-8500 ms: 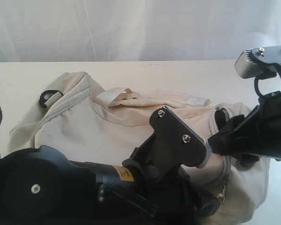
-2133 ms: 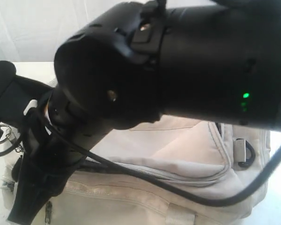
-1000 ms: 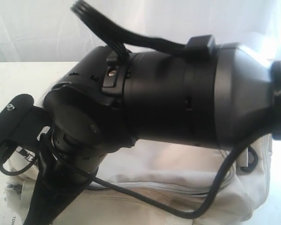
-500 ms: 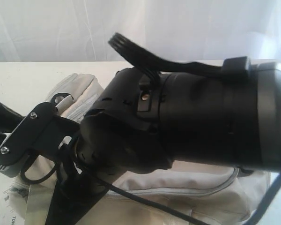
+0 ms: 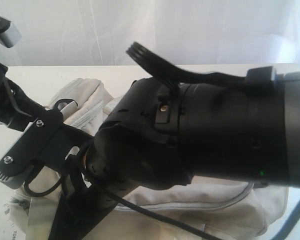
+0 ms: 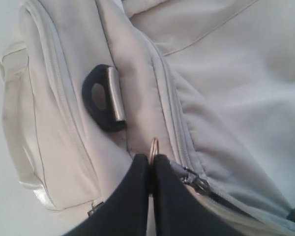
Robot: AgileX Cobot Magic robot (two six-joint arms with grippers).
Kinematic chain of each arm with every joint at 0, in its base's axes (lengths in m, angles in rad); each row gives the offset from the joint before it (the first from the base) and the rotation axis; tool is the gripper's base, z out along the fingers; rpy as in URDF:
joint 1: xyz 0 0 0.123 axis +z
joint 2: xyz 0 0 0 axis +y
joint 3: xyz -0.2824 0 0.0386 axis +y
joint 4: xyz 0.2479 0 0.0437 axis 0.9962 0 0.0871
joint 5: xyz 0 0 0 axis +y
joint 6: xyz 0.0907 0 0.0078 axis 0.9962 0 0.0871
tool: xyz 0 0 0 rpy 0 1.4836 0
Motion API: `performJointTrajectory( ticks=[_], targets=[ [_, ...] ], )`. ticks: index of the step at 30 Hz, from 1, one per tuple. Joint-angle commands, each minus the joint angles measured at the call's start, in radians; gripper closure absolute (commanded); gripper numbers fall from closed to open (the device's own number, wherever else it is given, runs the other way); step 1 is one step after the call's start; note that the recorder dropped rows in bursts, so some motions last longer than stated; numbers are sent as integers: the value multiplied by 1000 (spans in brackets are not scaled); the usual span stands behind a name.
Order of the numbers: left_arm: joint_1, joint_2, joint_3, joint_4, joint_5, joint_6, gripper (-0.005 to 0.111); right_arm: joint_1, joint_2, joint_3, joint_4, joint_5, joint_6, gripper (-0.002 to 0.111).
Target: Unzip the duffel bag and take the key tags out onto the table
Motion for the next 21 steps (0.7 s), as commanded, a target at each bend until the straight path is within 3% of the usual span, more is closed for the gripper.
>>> performJointTrajectory(
  ticks=[1,21],
  targets=[
    [4,30,-16,3,-160,-8,107,5,-4,22,51,112,2,108],
    [4,59,-16,3,-479,-12,107,69,-4,22,52,108,35,108]
  ],
)
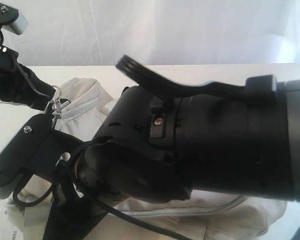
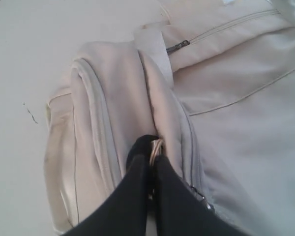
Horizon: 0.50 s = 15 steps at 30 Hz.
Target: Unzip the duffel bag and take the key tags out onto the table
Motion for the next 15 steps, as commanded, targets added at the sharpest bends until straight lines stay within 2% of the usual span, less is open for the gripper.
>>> performJointTrajectory(
  ticks=[1,15],
  targets=[
    [12,2,-18,12,-252,-10,107,27,-4,22,87,123,8,108],
    [12,137,-18,12,-466,-12,107,27,-4,22,85,123,8,108]
  ],
)
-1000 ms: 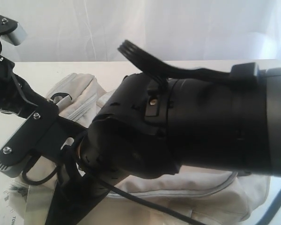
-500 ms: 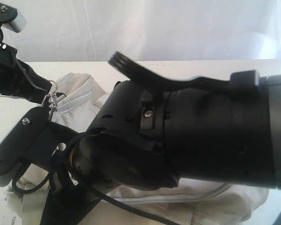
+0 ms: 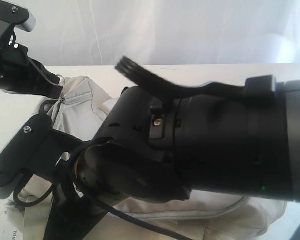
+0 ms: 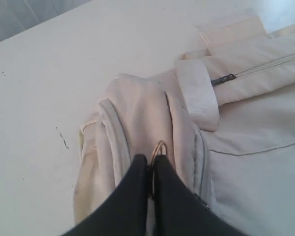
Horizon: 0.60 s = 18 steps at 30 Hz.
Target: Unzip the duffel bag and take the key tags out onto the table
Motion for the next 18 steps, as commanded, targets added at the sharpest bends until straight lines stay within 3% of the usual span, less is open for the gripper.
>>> performJointTrajectory(
  ticks=[1,8,15,18],
  targets=[
    [13,43,-18,12,-274,-9,107,27,-2,22,93,126,8,108],
    [13,103,-18,12,-385,-27,107,27,-2,22,92,124,8,108],
    [13,122,-18,14,-518,-167,107,27,-2,22,92,107,15,108],
    [13,122,-18,48,-512,-169,105,27,-2,22,92,96,15,108]
  ],
)
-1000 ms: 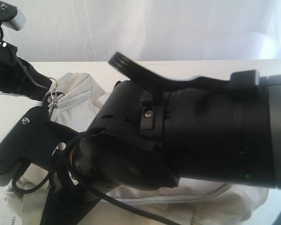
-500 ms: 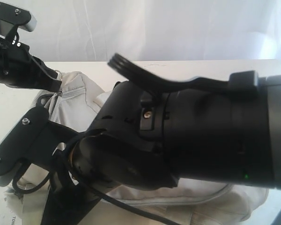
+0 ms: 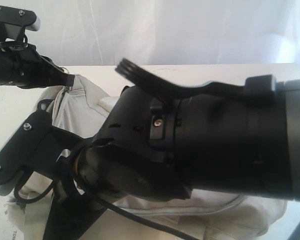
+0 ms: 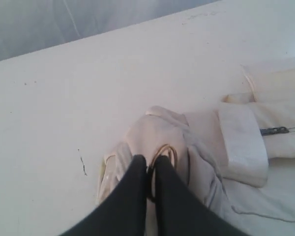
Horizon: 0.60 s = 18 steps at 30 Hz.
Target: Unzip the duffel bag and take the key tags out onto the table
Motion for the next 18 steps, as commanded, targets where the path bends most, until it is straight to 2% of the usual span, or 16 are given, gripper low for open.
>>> performJointTrajectory(
  ticks=[1,3,7,11,14,18],
  targets=[
    [21,-3,-18,57,-236,-28,102,27,-2,22,121,111,9,108],
    [21,-3,-18,64,-196,-26,94,27,-2,22,121,104,11,108],
    [21,-3,-18,64,-110,-26,64,27,-2,22,121,100,16,108],
    [21,-22,-18,64,-23,-18,41,27,-2,22,119,96,29,108],
    [21,-65,-22,64,52,20,34,27,-2,22,119,79,29,108],
    [21,-137,-68,64,210,69,34,27,-2,22,119,57,29,108]
  ],
)
